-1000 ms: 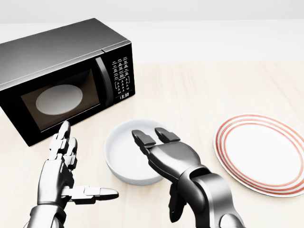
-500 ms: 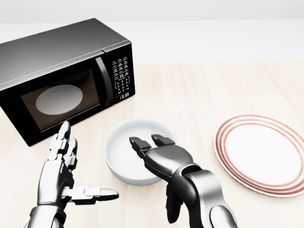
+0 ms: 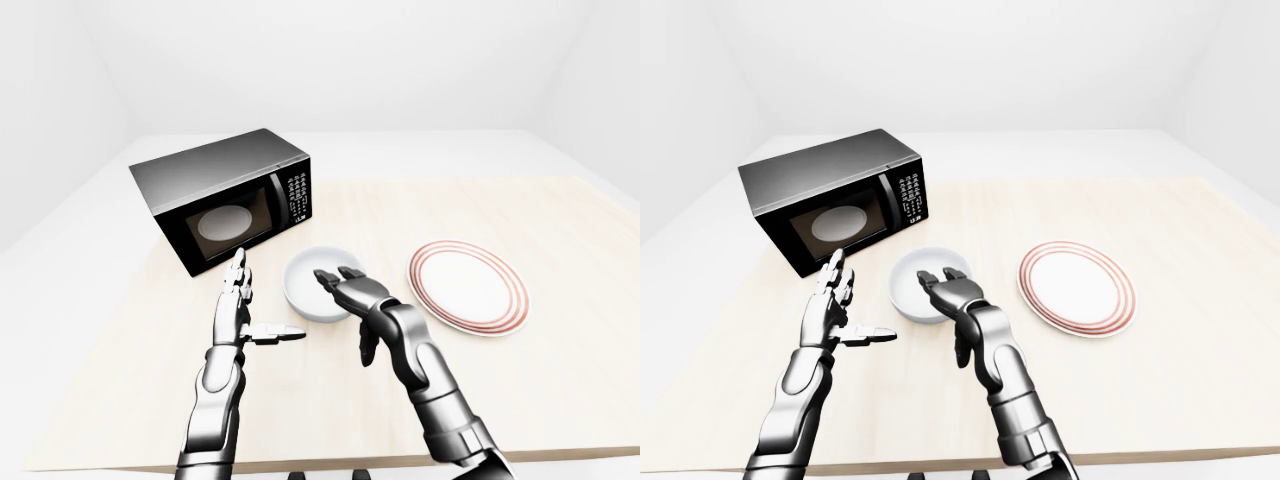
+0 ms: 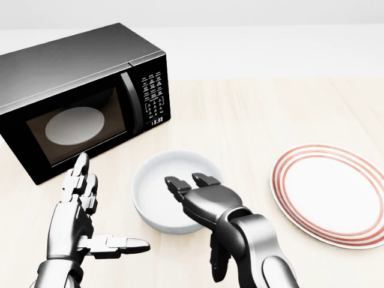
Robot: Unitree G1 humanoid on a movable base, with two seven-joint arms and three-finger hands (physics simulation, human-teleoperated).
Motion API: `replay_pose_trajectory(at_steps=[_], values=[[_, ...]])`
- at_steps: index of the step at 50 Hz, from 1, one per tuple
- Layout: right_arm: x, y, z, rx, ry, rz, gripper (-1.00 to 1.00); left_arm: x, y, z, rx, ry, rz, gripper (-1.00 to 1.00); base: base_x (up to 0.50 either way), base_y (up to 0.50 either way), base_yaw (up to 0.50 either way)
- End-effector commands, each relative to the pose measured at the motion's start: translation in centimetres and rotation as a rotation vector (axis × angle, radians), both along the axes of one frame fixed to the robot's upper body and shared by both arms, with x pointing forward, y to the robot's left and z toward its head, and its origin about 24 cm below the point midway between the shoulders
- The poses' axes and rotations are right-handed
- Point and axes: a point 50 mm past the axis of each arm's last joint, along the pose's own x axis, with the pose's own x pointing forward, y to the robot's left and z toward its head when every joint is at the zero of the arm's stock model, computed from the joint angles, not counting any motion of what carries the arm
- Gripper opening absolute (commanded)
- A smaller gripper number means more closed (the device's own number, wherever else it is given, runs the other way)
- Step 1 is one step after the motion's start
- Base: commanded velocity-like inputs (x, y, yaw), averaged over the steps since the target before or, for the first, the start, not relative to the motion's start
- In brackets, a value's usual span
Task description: Pick up the white bowl and put it on the plate.
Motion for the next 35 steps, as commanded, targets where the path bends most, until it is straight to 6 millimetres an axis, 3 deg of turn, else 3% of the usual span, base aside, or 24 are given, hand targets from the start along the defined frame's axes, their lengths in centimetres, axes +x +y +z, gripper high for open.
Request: replay_pose_trajectory(at_steps=[1,35], values=[[0.3,-0.1,-0.7,-0.010,0.009,-0.002,1.00,0.0,0.0,0.0,0.000,0.000,0.000,1.00,0.00,0.00,0.00],[0.6,-0.1,-2.2,-0.051,0.027,-0.003,1.00,0.0,0.0,0.0,0.000,0.000,-0.001,1.00,0.00,0.00,0.00]])
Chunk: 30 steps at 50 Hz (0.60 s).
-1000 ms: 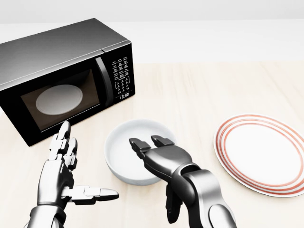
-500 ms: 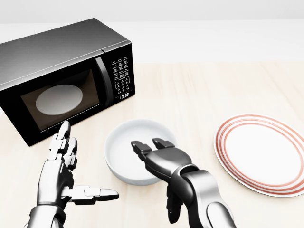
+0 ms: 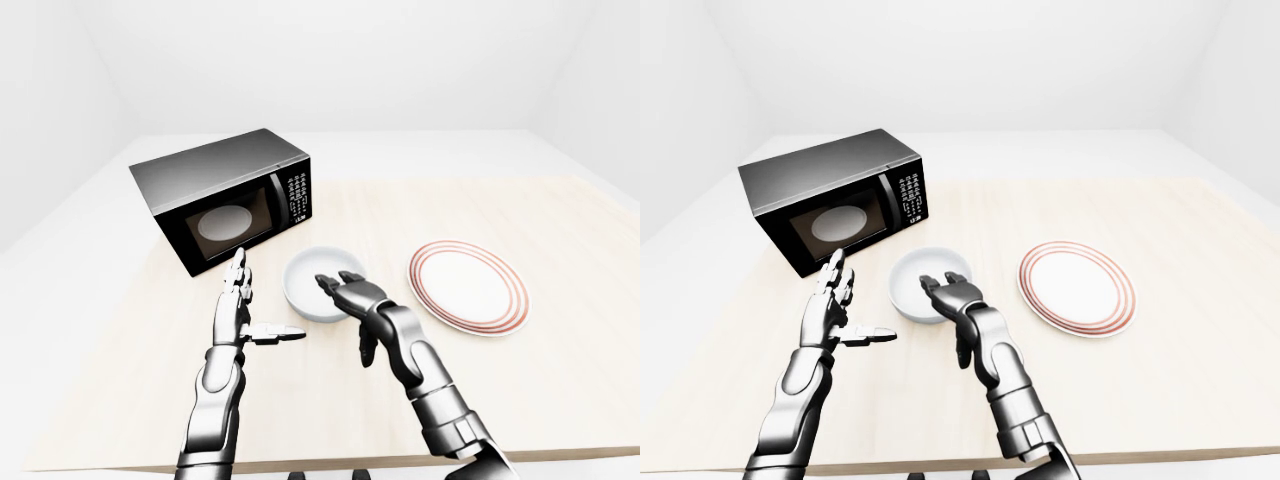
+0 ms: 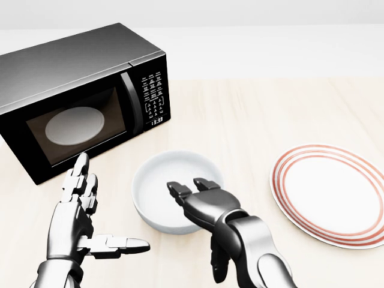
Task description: Pick up the white bowl and put it on the plate.
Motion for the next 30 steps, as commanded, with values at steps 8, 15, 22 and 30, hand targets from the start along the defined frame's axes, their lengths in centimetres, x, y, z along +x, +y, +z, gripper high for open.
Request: replay_pose_trajectory(at_steps=[8,15,22,30], values=[[0.16,-0.21,-0.61,-0.039,0.001,0.000,1.00,0.00,0.00,0.00,0.000,0.000,0.000,1.00,0.00,0.00,0.00],[0.24,-0.32,-0.93,-0.066,-0.003,0.002,1.00,0.00,0.00,0.00,0.000,0.000,0.000,1.00,0.00,0.00,0.00],[0.25,-0.41,-1.12,-0.083,-0.002,0.004,1.00,0.00,0.00,0.00,0.000,0.000,0.000,1.00,0.00,0.00,0.00],[0.16,-0.43,-1.36,-0.093,0.003,0.007,1.00,0.00,0.00,0.00,0.000,0.000,0.000,1.00,0.00,0.00,0.00]])
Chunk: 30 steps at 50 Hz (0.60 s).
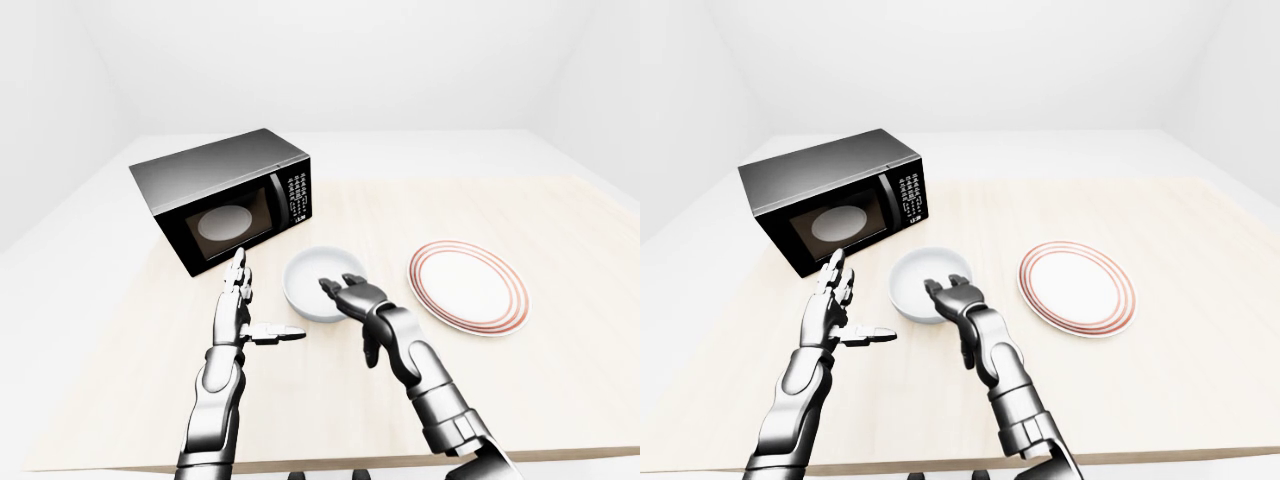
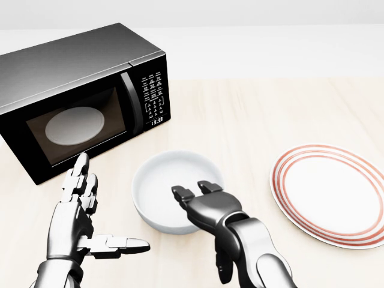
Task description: Pick up the white bowl and put it on the plate.
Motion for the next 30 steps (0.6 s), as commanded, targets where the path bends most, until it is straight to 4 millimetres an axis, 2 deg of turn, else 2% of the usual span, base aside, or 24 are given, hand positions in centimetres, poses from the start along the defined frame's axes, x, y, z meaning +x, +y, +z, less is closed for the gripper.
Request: replay_pose_trajectory(at_steps=[1,9,10,11,12,30], values=[[-0.03,-0.08,-0.33,-0.020,0.004,0.003,1.00,0.00,0.00,0.00,0.000,0.000,0.000,1.00,0.00,0.00,0.00],[-0.12,-0.06,-0.41,-0.017,0.010,0.005,1.00,0.00,0.00,0.00,0.000,0.000,0.000,1.00,0.00,0.00,0.00],[-0.14,-0.07,-0.44,-0.019,0.011,0.006,0.77,0.00,0.00,0.00,0.000,0.000,0.000,1.00,0.00,0.00,0.00],[-0.12,-0.06,-0.44,-0.017,0.008,0.006,0.18,0.00,0.00,0.00,0.000,0.000,0.000,1.00,0.00,0.00,0.00],[-0.21,-0.03,-0.40,-0.015,0.008,0.010,-1.00,0.00,0.00,0.00,0.000,0.000,0.000,1.00,0.00,0.00,0.00],[-0.22,0.25,-0.55,0.008,-0.013,0.013,-1.00,0.00,0.00,0.00,0.000,0.000,0.000,1.00,0.00,0.00,0.00]])
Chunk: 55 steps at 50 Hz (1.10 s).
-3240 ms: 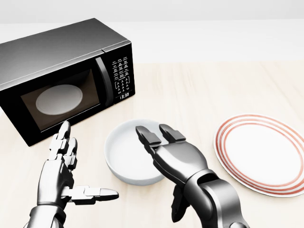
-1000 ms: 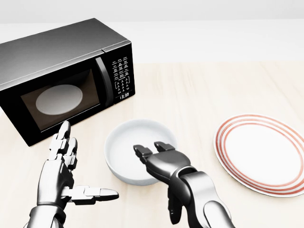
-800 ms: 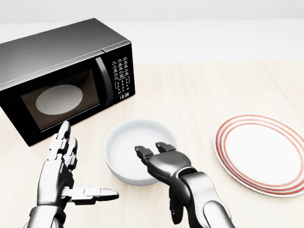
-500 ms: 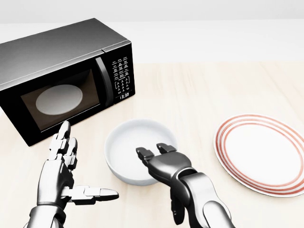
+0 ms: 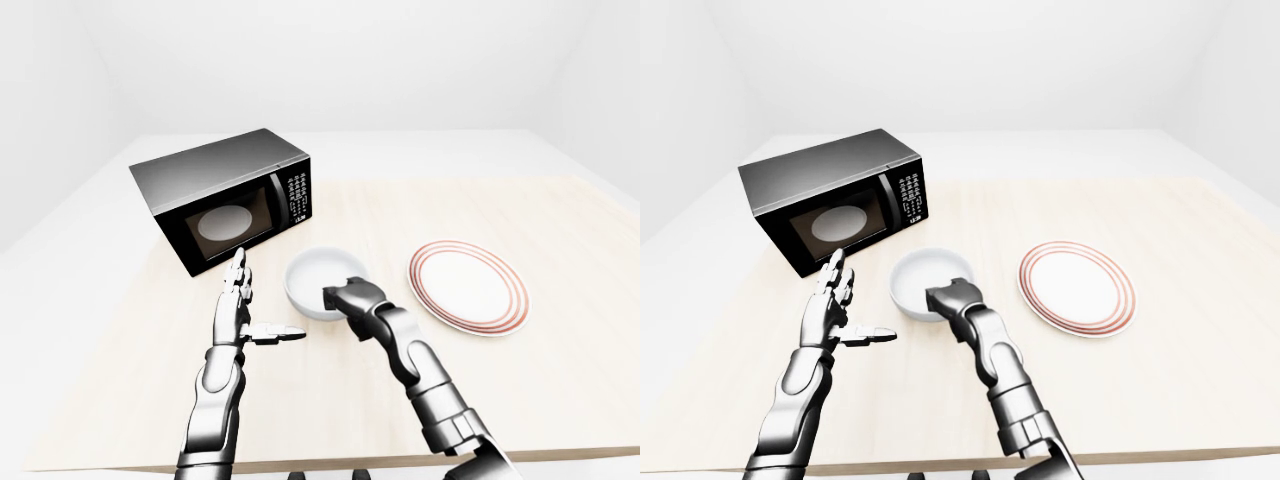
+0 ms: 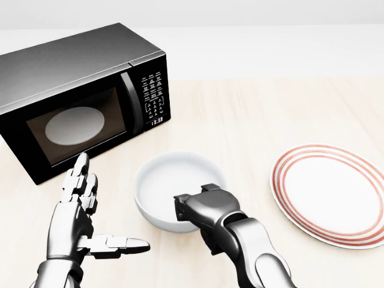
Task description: Pick up the white bowl and put it on the plate.
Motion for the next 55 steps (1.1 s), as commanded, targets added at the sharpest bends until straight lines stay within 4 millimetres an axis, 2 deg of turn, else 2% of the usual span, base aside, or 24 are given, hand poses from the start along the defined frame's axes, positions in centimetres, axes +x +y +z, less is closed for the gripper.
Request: replay_pose_trajectory(at_steps=[1,4,16,20,37,42,55], values=[[-0.3,0.0,-0.7,-0.004,0.025,0.002,-1.00,0.0,0.0,0.0,0.000,0.000,0.000,1.00,0.00,0.00,0.00],[-0.2,0.0,-0.2,0.009,-0.001,-0.002,-1.00,0.0,0.0,0.0,0.000,0.000,0.000,1.00,0.00,0.00,0.00],[0.5,0.4,4.2,0.078,-0.205,-0.020,-1.00,0.0,0.0,0.0,0.000,0.000,0.000,1.00,0.00,0.00,0.00],[0.6,0.4,5.0,0.084,-0.239,-0.023,-1.00,0.0,0.0,0.0,0.000,0.000,0.000,1.00,0.00,0.00,0.00],[0.5,0.3,5.7,0.064,-0.276,-0.025,-1.00,0.0,0.0,0.0,0.000,0.000,0.000,1.00,0.00,0.00,0.00],[0.4,0.3,6.4,0.037,-0.338,-0.022,-1.00,0.0,0.0,0.0,0.000,0.000,0.000,1.00,0.00,0.00,0.00],[1.3,-0.3,6.8,-0.024,-0.464,-0.033,-1.00,0.0,0.0,0.0,0.000,0.000,0.000,1.00,0.00,0.00,0.00]])
